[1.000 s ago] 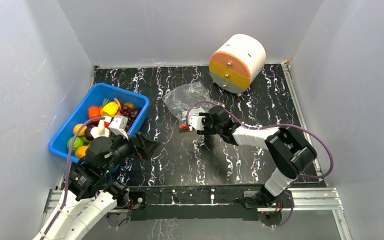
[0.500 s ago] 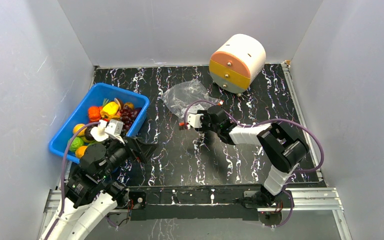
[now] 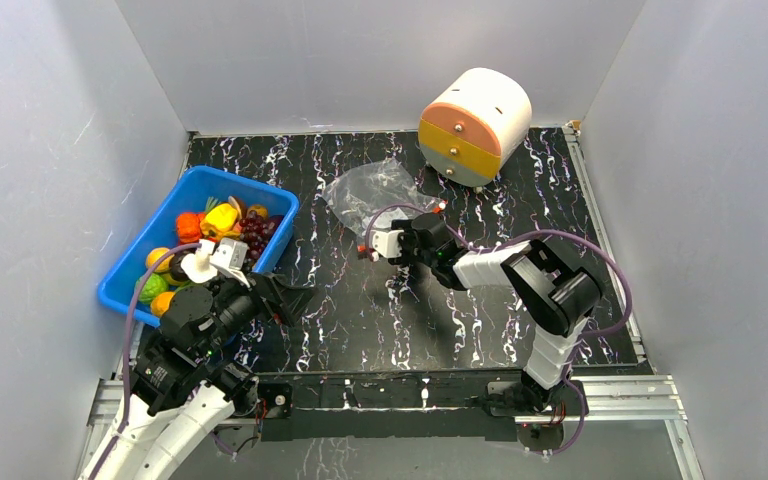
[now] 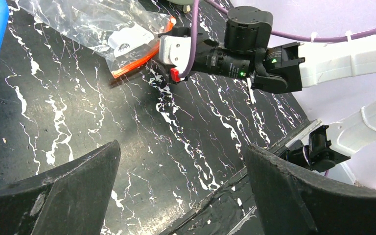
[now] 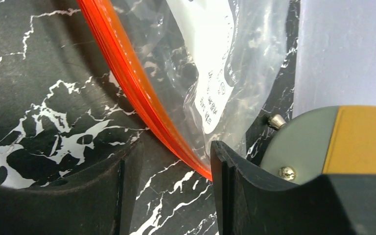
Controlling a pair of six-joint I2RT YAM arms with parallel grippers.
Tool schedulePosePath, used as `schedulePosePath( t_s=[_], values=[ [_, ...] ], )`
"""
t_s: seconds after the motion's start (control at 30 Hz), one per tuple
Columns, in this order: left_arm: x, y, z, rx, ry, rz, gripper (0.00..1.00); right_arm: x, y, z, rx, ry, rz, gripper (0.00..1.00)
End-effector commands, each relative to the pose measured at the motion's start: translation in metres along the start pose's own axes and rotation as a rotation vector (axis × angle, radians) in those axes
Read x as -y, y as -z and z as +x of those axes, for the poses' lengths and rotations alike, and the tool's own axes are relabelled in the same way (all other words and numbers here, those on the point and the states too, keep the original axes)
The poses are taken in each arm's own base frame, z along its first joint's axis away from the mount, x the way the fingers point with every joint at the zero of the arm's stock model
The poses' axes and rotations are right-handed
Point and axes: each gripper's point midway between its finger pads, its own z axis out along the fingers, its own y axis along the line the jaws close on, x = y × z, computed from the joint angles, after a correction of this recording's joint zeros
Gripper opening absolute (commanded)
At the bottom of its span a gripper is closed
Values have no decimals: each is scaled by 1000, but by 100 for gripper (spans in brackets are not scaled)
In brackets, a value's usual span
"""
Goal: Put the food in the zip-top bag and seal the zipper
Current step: Pick up the zipper food storage bag at the center of the board.
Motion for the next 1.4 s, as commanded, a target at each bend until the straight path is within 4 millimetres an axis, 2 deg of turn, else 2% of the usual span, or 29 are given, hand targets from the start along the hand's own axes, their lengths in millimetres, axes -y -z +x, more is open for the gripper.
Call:
schedulePosePath(
  t_s=[0.0, 0.1, 0.33, 0.6, 0.63, 0.73, 1.0, 1.2, 1.37],
  values=[
    [5, -1, -4, 10, -15, 25, 98, 27, -8, -16, 55, 18, 63, 51],
    [4, -1, -4, 12, -14, 23, 98, 31, -9, -19, 63, 14, 80, 47],
    [4, -1, -5, 14, -14, 20, 98, 41, -8, -23, 71, -1, 109, 18],
    [-2, -1, -5, 20, -3, -16, 98, 43, 3, -37, 120, -127, 86, 0],
    [-3, -1, -6, 22, 0, -23, 98, 54, 11, -44, 139, -154, 104, 0],
    [-4, 0, -7, 26, 3, -32, 98, 66, 23, -55, 180, -261, 131, 0],
    [-4, 0, -4, 14, 2, -29, 98, 72, 52, -79, 203, -530, 99, 0],
    [-6, -7, 2, -35, 17, -43, 95, 73, 96, -108, 351, -683, 57, 0],
    [13, -16, 7, -105, 65, 37, 90, 77, 132, -130, 430, -839, -5, 0]
  ],
)
